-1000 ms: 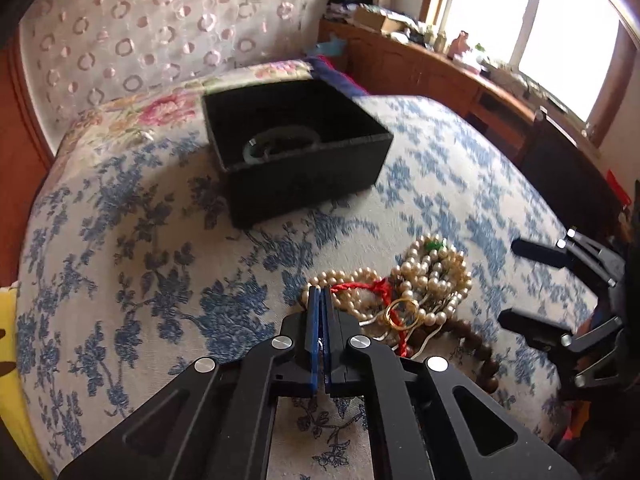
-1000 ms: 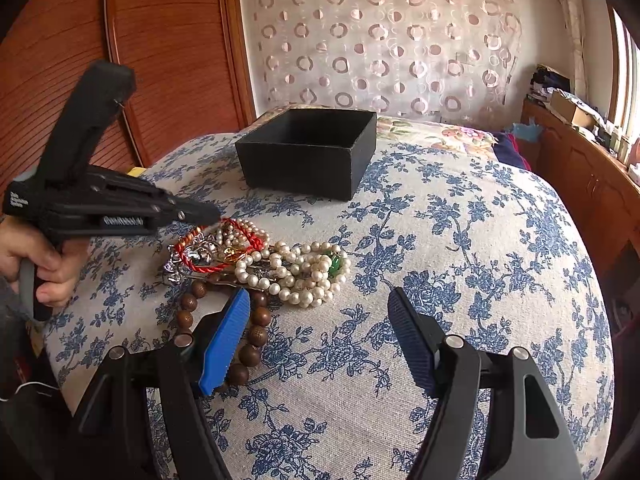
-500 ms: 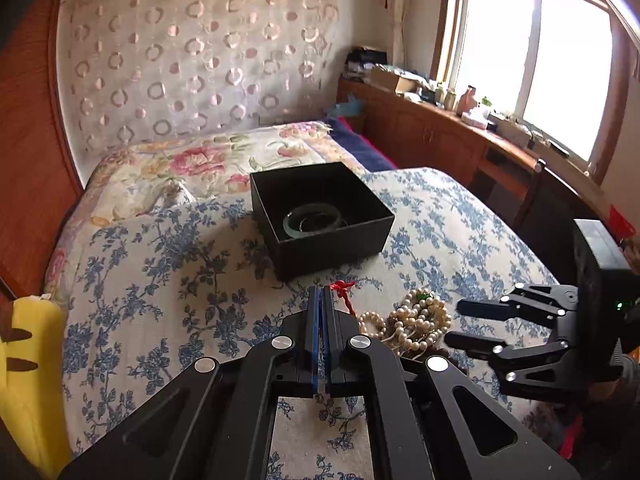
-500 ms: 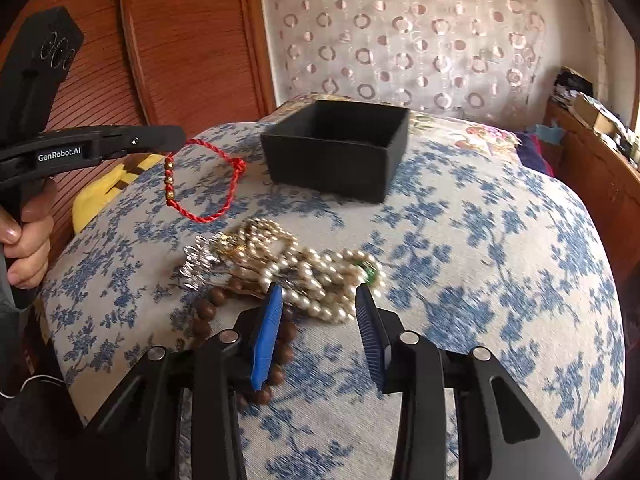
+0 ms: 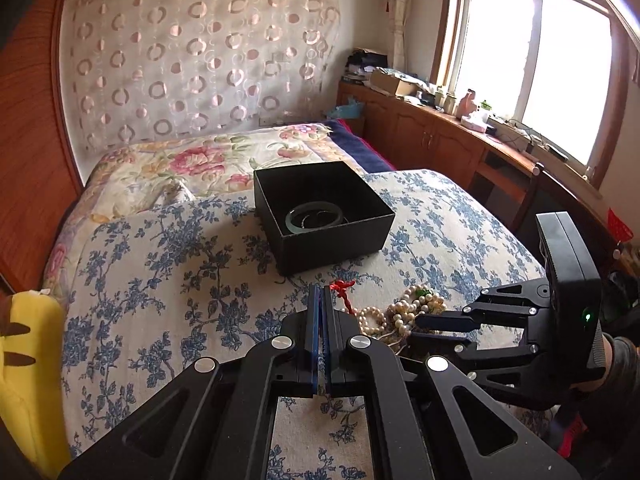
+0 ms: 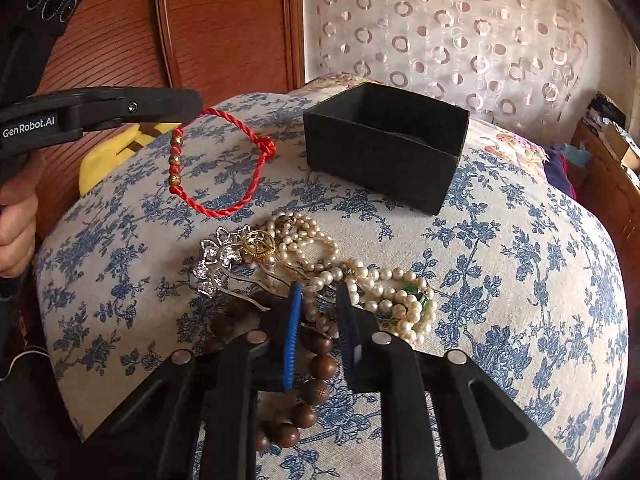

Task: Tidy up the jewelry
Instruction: 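Grasp the pearl necklace with the right tool and lift it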

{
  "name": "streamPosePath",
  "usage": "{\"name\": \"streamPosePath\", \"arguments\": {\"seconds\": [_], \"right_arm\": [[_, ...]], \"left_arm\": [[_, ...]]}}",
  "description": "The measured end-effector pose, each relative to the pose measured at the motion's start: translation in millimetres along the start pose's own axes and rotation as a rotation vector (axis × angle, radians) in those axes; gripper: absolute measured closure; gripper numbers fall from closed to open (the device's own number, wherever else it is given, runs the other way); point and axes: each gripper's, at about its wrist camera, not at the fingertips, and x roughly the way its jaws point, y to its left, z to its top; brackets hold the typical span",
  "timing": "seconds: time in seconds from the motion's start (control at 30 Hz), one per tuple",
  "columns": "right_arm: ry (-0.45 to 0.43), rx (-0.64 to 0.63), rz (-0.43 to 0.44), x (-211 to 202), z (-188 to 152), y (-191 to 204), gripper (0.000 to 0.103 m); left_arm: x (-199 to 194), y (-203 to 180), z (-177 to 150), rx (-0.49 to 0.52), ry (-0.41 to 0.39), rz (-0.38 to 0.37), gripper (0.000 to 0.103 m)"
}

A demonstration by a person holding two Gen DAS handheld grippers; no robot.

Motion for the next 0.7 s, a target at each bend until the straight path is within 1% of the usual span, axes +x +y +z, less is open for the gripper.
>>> {"name": "streamPosePath", "arguments": {"seconds": [0.13,0.3,0.47,0.7], "right_arm": [[-0.01,-0.007,-0.02,-4.9,2.7,-4.1,0.094],[-0.05,0.006,-0.051,-20.0,11.7,-15.8,0.095],[-0.11,0.025,-0.092,-45.4,22.4,-31.9,0.095],[-0.169,0.026,-0.147,-74.5,39.4,-52.6,0.095]], "left_arm": [[-0.6,0.1,-0.4,0.0,-0.003,0.0,0.103],[-3.2,1.0,1.8,-0.002,-0.015,0.003,0.103],[-10.1,0.8,6.5,0.005,-0.034,0.01,0.103],[-16.5,0.7,14.1,0.005,-0.052,0.012,0.103]]}}
